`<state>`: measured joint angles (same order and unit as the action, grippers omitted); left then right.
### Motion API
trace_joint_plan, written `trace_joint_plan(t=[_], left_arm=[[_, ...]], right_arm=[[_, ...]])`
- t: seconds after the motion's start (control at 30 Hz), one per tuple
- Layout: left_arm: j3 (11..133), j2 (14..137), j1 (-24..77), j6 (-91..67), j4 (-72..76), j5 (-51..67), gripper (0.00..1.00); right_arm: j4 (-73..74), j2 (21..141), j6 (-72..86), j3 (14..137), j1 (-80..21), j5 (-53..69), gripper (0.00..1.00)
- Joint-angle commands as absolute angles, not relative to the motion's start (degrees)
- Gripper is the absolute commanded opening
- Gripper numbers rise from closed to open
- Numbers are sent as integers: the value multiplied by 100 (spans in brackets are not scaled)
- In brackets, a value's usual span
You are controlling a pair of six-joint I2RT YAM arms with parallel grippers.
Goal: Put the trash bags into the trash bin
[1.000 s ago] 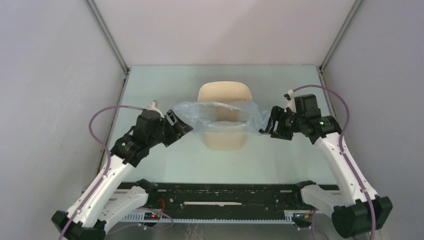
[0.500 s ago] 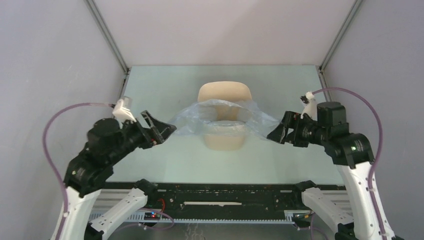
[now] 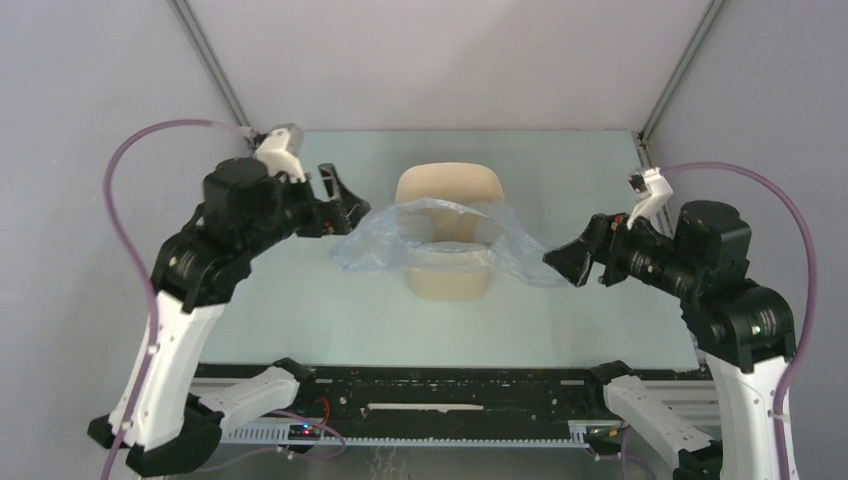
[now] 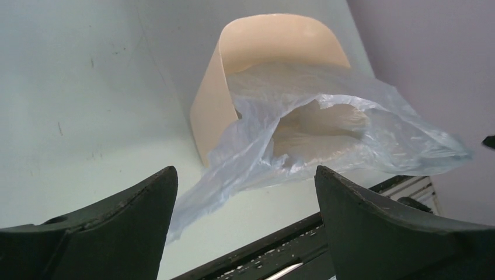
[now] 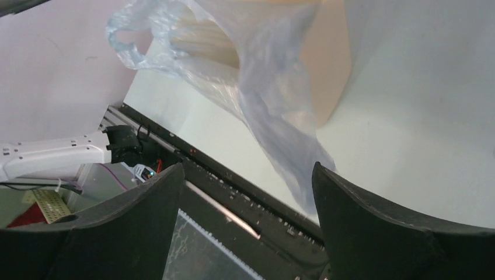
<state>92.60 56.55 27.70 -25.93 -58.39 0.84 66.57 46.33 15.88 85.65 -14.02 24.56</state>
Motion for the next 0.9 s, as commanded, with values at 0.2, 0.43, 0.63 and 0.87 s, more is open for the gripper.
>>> trace_joint_plan(t=[0.2,0.43,0.63,0.87], left_arm=[[8610,6111,2733,-1800,-4765,1049,91],[8326,6217,2733,-1851,-4679,1349,86],[8129,6218,2733,-1851,-4700,1341,83],[8036,6270,2713,-1935,-4708,706,51]], right_arm=[[5237,5649,119,8800,-2358,2006,82],[4890,5615,-622,8310,-3053,1322,73],[4986,5892,-920,8256,-3259,1086,66],[4833,6218,-793,8288,-3278,614,48]])
